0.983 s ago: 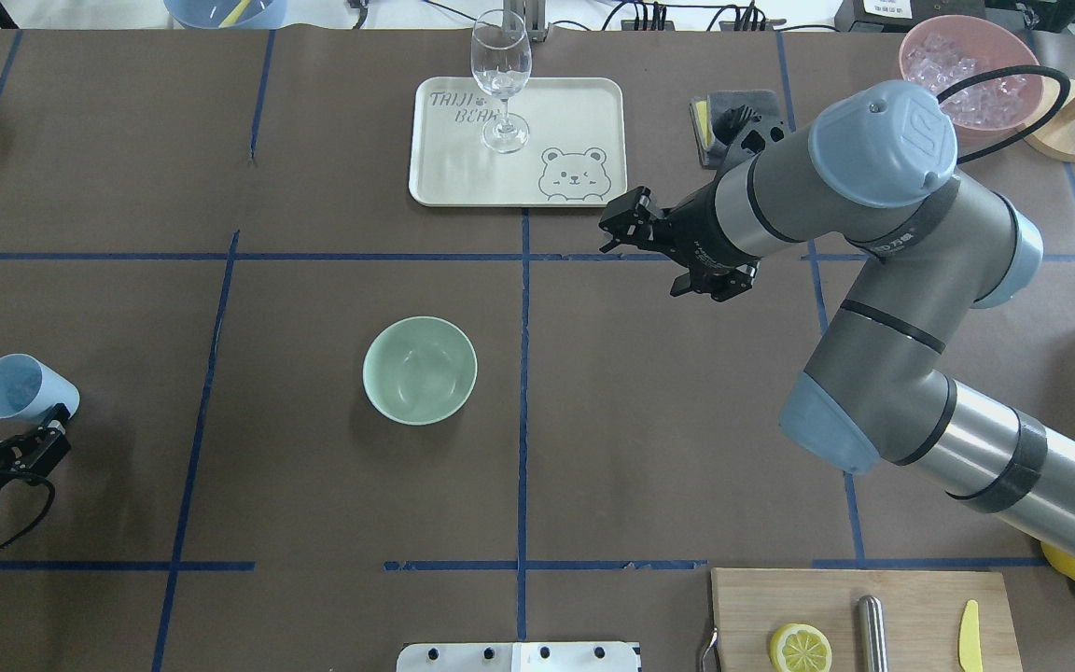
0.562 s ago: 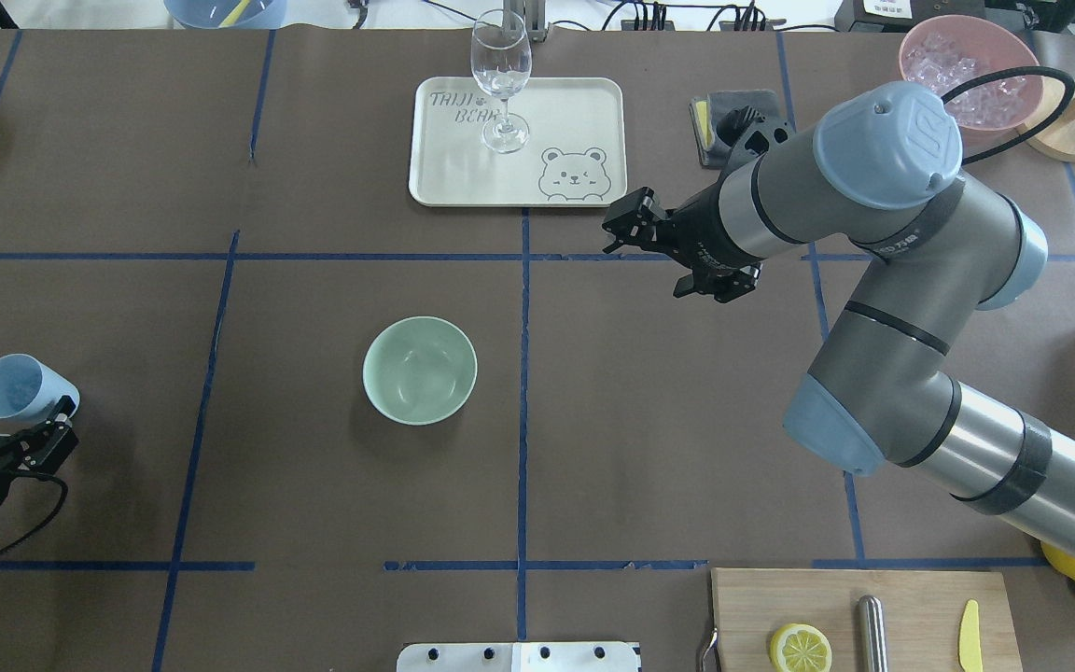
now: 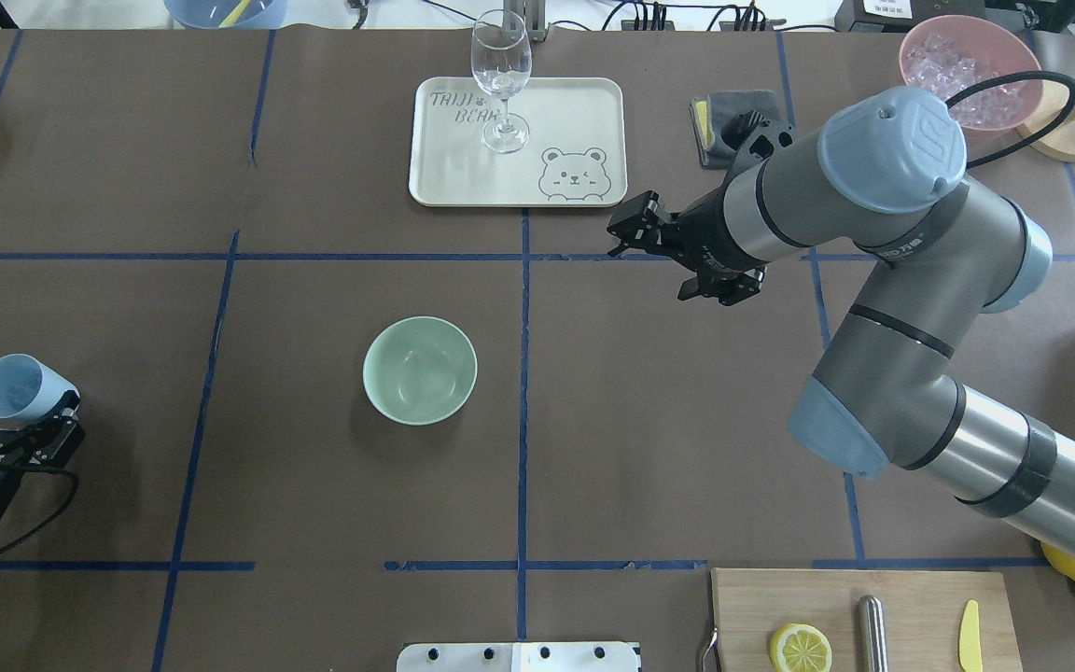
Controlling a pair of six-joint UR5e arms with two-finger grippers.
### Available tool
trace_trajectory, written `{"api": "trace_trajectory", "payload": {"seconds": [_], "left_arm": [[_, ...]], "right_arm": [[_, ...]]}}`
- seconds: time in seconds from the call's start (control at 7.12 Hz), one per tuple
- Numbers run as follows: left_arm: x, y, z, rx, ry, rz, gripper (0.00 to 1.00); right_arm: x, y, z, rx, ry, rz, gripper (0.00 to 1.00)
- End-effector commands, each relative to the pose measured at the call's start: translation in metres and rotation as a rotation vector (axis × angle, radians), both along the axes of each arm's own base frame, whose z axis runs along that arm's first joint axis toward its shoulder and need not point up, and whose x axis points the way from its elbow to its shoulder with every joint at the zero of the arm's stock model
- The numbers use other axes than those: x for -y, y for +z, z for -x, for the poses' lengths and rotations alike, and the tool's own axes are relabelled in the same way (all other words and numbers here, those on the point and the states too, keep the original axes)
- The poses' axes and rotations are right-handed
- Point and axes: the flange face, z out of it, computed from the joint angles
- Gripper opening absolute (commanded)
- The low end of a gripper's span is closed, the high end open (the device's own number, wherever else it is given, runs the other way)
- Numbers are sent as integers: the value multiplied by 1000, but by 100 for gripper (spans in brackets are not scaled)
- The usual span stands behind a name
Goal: Pour ice into bowl
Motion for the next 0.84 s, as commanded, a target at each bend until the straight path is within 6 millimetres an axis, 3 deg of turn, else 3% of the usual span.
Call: {"api": "trace_trajectory", "payload": {"seconds": [0.0,0.28,0.42,0.7], "left_arm": [[7,5,1,18,-15,0,99],[10,3,-13,6,-19,0,98],[12,4,-11,9,-23,2,69],[28,-3,1,50,-18,-13,0]], "right_arm": [[0,-1,0,2,-1,-1,100],[-1,-2,1,3,-3,-2,100],[-1,-1,1,1,-1,-1,100],[-1,-2,2,1,-3,-1,100]]}}
